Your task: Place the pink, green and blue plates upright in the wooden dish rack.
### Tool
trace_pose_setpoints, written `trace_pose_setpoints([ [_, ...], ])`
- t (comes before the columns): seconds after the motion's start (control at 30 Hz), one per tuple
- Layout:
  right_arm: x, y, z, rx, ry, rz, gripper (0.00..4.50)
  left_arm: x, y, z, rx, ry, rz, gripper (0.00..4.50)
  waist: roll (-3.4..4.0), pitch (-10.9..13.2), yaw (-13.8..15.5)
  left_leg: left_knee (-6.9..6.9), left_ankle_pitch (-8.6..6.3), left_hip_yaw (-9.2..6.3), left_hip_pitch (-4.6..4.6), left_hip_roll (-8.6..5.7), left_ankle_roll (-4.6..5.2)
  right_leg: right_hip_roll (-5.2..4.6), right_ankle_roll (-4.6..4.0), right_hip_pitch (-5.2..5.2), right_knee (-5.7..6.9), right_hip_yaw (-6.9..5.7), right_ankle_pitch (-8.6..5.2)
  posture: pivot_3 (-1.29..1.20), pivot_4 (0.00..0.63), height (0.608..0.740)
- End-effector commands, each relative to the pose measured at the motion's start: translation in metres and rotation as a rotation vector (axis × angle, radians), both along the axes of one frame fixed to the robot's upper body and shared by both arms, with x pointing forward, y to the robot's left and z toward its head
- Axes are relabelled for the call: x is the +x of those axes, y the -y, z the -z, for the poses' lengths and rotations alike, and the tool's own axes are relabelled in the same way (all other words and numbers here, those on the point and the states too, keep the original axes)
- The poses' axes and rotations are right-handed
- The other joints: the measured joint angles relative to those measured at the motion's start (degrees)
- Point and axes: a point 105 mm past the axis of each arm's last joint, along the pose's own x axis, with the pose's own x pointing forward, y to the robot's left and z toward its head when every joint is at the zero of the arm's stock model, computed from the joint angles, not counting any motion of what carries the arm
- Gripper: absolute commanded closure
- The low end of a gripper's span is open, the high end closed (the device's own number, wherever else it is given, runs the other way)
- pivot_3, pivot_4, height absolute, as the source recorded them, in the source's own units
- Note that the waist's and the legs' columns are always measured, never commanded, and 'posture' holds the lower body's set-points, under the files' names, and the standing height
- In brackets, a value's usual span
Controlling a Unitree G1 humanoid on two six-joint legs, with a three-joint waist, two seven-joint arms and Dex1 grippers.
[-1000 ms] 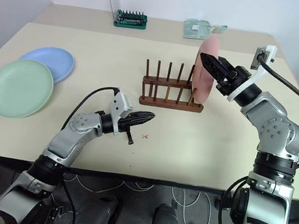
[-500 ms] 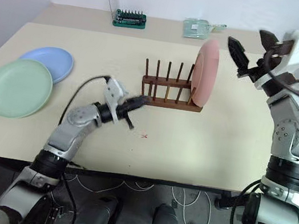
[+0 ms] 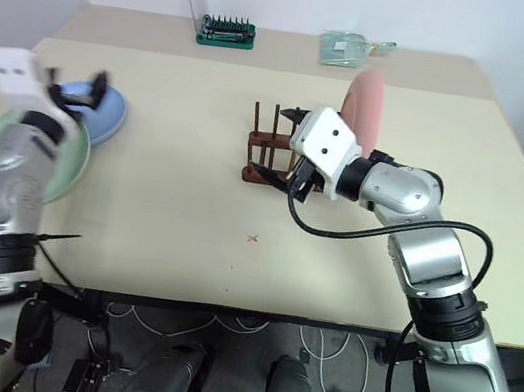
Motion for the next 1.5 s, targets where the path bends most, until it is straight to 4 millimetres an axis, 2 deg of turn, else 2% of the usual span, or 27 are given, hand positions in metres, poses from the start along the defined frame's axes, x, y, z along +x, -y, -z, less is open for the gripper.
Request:
trace_pose_setpoints([
  [0.03, 0.001, -0.004, -0.008, 0.013, 0.042, -0.028, 0.00, -0.022, -0.032, -0.002, -0.052, 0.004, -0.165, 0.02, -0.07, -0.04, 0.58, 0.02, 0.00, 0.00, 0.00, -0.03, 0.00, 0.00, 0.01, 0.03, -0.02, 0.00, 0.01, 0.00, 0.150, 0.740],
  [0.1, 0.005, -0.008, -0.002, 0.006, 0.030, -0.040, 0.00, -0.051, -0.074, 0.026, -0.172, -0.059, -0.368, 0.02, -0.09, -0.06, 0.29, 0.00, -0.01, 0.01, 0.02, -0.02, 0.00, 0.02, -0.02, 0.04, -0.06, 0.01, 0.04, 0.00, 0.150, 0.740],
  [0.13, 0.006, -0.010, -0.001, 0.003, 0.030, -0.044, 0.00, -0.061, -0.082, 0.041, -0.209, -0.101, -0.412, 0.02, -0.10, -0.06, -0.31, -0.02, -0.01, 0.03, 0.05, -0.01, -0.01, 0.02, -0.02, 0.03, -0.04, 0.01, 0.04, 0.00, 0.150, 0.740],
  [0.23, 0.007, -0.013, 0.001, 0.007, 0.027, -0.059, 0.00, -0.071, -0.075, 0.067, -0.299, -0.163, -0.399, 0.02, -0.12, -0.05, -0.64, -0.09, 0.01, 0.08, 0.07, 0.03, -0.03, 0.04, -0.07, -0.06, 0.01, 0.02, 0.07, 0.00, 0.150, 0.740],
  [0.37, 0.008, -0.016, 0.003, 0.012, 0.025, -0.069, 0.00, -0.084, -0.079, 0.085, -0.413, -0.180, -0.449, 0.02, -0.50, -0.10, -0.14, -0.05, 0.09, -0.08, 0.02, 0.05, -0.17, 0.09, -0.10, -0.05, 0.08, -0.05, 0.09, 0.00, 0.150, 0.740],
  [0.63, 0.007, -0.017, 0.005, 0.021, 0.028, -0.057, 0.00, -0.076, -0.068, 0.118, -0.489, -0.344, -0.372, 0.02, -0.56, -0.14, -0.50, -0.05, 0.08, -0.02, 0.04, 0.05, -0.17, 0.09, -0.13, -0.06, 0.09, -0.03, 0.10, 0.00, 0.150, 0.740],
  [0.73, 0.007, -0.014, 0.005, 0.024, 0.030, -0.041, 0.00, -0.076, -0.069, 0.132, -0.585, -0.361, -0.393, 0.80, -0.56, -0.14, -0.50, -0.06, 0.08, -0.01, 0.04, 0.05, -0.18, 0.10, -0.14, -0.09, 0.11, -0.03, 0.11, 0.00, 0.150, 0.740],
  [0.97, 0.007, -0.010, 0.006, 0.024, 0.033, -0.017, 0.00, -0.072, -0.067, 0.138, -0.602, -0.356, -0.391, 4.37, -0.54, -0.15, -0.35, -0.06, 0.08, 0.00, 0.04, 0.05, -0.18, 0.09, -0.14, -0.08, 0.10, -0.02, 0.11, 0.00, 0.150, 0.740],
  [1.17, 0.007, -0.010, 0.005, 0.025, 0.033, -0.017, 0.00, -0.069, -0.064, 0.134, -0.610, -0.304, -0.367, 4.45, -0.50, -0.19, -0.40, -0.07, 0.08, 0.02, 0.06, 0.05, -0.18, 0.08, -0.14, -0.08, 0.10, 0.00, 0.11, 0.00, 0.150, 0.740],
  [1.3, 0.004, -0.012, 0.001, 0.025, 0.050, -0.038, 0.00, -0.060, -0.050, 0.082, -0.544, -0.035, -0.209, 4.45, -0.55, -0.17, -0.31, -0.06, 0.08, 0.03, 0.04, 0.05, -0.18, 0.07, -0.14, -0.07, 0.07, -0.01, 0.11, 0.00, 0.150, 0.740],
  [1.4, -0.001, -0.016, -0.003, 0.035, 0.051, -0.073, 0.00, -0.052, -0.037, 0.054, -0.493, 0.048, -0.133, 4.45, -0.57, -0.16, -0.38, -0.06, 0.08, 0.02, 0.03, 0.05, -0.18, 0.08, -0.14, -0.07, 0.07, -0.01, 0.11, 0.00, 0.150, 0.740],
  [1.5, -0.003, -0.020, -0.005, 0.033, 0.053, -0.101, 0.00, -0.036, -0.017, 0.016, -0.386, 0.097, -0.055, 4.45, -0.58, -0.15, -0.38, -0.06, 0.08, 0.01, 0.03, 0.06, -0.18, 0.10, -0.15, -0.07, 0.08, -0.01, 0.11, 0.00, 0.150, 0.740],
])
